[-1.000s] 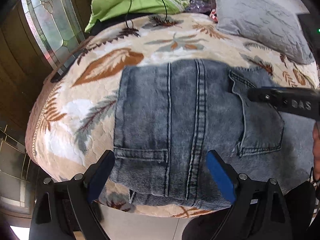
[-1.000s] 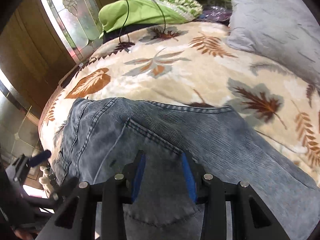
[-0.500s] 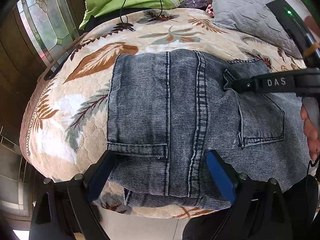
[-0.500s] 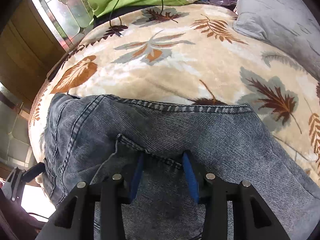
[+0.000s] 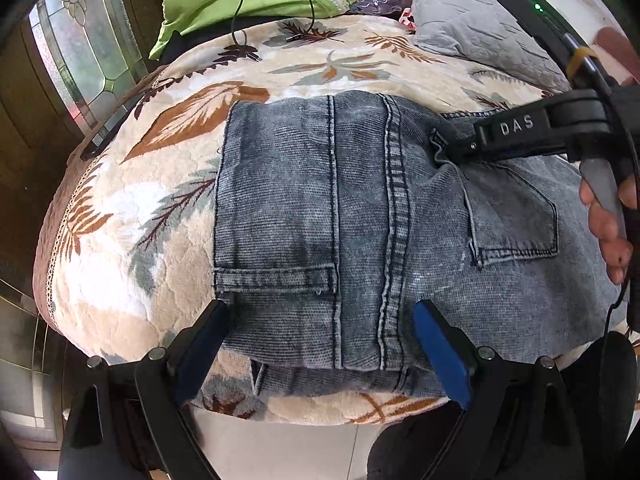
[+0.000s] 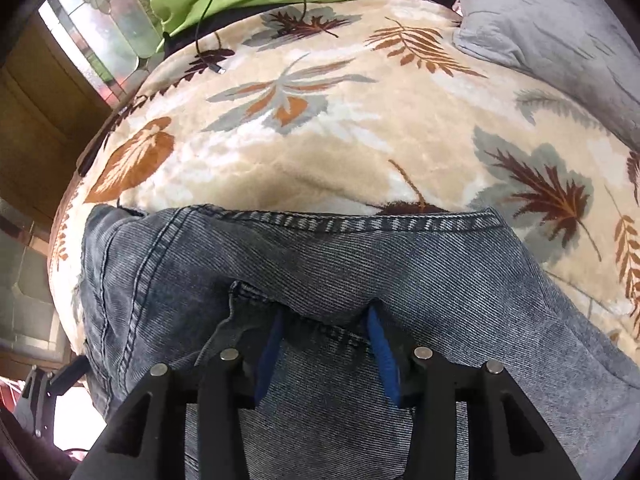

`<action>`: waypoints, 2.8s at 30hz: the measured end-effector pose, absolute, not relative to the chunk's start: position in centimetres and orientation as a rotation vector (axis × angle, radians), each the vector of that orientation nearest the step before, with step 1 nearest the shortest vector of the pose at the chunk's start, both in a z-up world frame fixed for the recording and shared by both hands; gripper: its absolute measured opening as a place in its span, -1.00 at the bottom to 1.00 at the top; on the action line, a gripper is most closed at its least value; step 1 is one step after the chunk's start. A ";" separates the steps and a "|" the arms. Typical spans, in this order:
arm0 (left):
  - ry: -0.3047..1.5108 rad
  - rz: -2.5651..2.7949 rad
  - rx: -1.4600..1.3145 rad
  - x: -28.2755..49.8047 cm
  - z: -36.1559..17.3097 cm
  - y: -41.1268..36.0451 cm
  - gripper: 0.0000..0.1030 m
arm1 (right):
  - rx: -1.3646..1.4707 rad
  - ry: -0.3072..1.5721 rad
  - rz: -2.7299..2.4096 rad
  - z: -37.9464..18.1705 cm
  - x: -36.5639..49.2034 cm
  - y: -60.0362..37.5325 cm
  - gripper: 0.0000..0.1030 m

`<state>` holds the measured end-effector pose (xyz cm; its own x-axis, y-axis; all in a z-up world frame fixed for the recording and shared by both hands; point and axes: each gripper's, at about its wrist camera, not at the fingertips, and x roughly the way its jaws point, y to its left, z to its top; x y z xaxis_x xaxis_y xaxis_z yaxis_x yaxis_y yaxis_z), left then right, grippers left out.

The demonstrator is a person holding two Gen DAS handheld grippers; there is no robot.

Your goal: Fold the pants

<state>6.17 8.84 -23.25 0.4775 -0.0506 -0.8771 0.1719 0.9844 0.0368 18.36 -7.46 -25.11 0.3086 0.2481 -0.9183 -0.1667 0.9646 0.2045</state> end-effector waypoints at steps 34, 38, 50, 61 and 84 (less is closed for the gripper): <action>1.089 -0.139 0.201 6.9 -23.4 8.7 0.84 | 0.177 1.228 0.319 -25.0 18.5 -8.7 -0.05; 1.078 -0.120 0.201 6.2 -22.6 9.0 0.84 | 0.208 1.190 0.309 -23.9 18.0 -9.2 -0.05; 1.008 -0.152 0.217 3.3 -19.3 6.0 0.84 | 0.256 1.003 0.278 -16.5 13.8 -14.8 -0.05; 0.988 -0.228 0.314 2.2 -18.0 -1.0 0.84 | 0.374 0.922 0.076 -15.1 7.3 -29.7 -0.01; 0.967 -0.526 0.562 -0.7 -17.8 -23.5 0.84 | 0.770 0.817 -0.222 -21.2 -15.4 -55.2 0.08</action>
